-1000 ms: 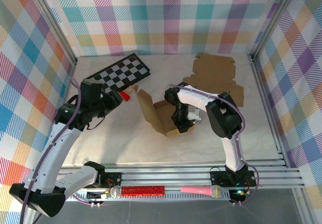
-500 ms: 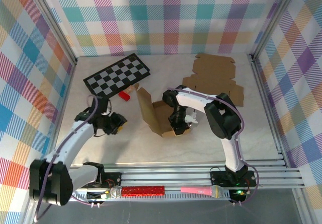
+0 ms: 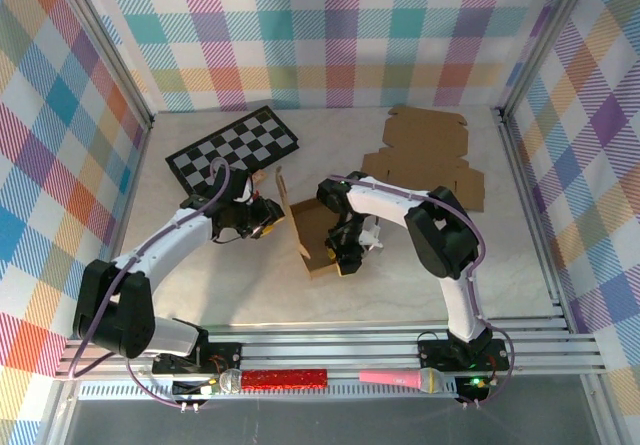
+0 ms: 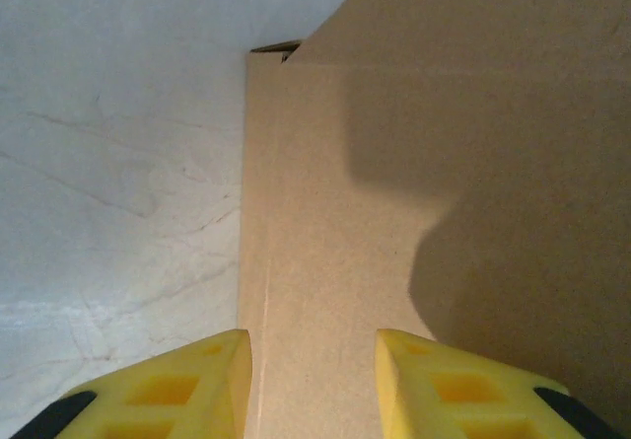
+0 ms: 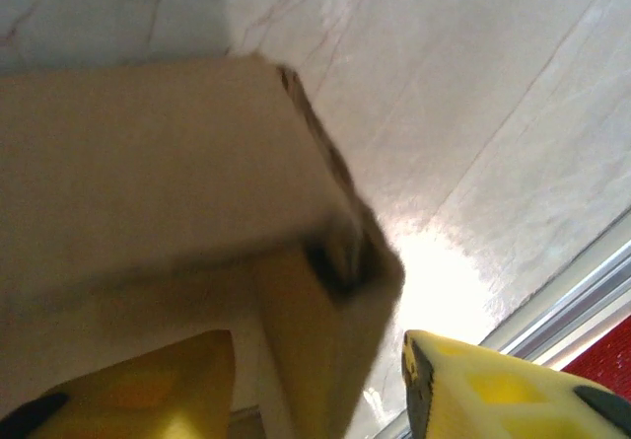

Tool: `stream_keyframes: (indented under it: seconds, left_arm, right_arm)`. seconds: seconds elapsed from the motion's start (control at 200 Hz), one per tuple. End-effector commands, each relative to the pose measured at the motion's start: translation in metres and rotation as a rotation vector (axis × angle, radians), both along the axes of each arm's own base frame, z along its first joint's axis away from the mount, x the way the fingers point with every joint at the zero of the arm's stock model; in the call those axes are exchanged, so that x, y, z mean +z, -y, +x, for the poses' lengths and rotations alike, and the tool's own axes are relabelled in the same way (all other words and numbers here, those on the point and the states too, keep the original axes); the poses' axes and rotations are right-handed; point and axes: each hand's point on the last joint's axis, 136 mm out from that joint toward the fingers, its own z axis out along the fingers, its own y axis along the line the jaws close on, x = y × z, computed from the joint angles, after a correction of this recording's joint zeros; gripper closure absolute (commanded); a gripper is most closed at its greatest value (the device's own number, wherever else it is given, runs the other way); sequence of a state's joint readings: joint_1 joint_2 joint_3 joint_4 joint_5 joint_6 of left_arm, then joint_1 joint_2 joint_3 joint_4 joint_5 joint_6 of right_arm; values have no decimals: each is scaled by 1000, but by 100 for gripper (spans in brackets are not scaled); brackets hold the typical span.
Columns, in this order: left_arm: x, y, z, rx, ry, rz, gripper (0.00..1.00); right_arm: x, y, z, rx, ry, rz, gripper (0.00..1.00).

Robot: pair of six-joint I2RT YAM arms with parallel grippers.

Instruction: Fold the paper box

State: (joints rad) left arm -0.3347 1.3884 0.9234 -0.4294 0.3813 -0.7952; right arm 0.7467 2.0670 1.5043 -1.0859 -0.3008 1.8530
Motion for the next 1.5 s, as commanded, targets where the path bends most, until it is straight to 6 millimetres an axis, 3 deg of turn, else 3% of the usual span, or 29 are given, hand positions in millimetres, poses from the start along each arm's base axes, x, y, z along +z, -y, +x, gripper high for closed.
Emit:
stream_keyframes:
  seconds: [0.0, 0.11, 0.335, 0.475, 0.575, 0.7, 0.77, 0.845, 1.025, 1.16, 1.335, 1.495]
  left_arm:
    - [4, 4, 5, -27, 20, 14, 63]
    - [5, 4, 7, -27, 26, 18, 63]
    - [6, 5, 8, -29, 28, 21, 63]
    - [7, 5, 8, -31, 28, 24, 63]
    - [7, 5, 9, -31, 28, 24, 63]
    - [7, 7, 10, -34, 28, 25, 63]
    - [8, 8, 10, -35, 30, 25, 63]
    - [9, 8, 11, -35, 34, 27, 63]
    - [9, 10, 12, -38, 33, 27, 63]
    - [7, 10, 13, -40, 28, 29, 63]
    - [6, 12, 13, -44, 25, 30, 63]
    - [6, 13, 15, -45, 26, 28, 63]
  right_arm:
    - [28, -4, -2, -20, 31, 43, 46]
    - [39, -2, 2, -13, 75, 50, 40]
    - [74, 13, 23, 60, 264, 21, 38]
    - [109, 29, 53, 194, 493, -19, 38]
    - [140, 29, 81, 380, 703, -5, 39]
    - [195, -10, 108, 748, 1060, 174, 43]
    - [225, -37, 103, 948, 1249, 314, 41]
    - [241, -51, 93, 1083, 1333, 404, 38]
    - [240, -77, 76, 1249, 1261, 555, 39]
    - [220, -95, 71, 1320, 1158, 574, 40]
    - [209, -115, 75, 1337, 1120, 574, 45]
    - [191, -118, 81, 1305, 1043, 533, 54]
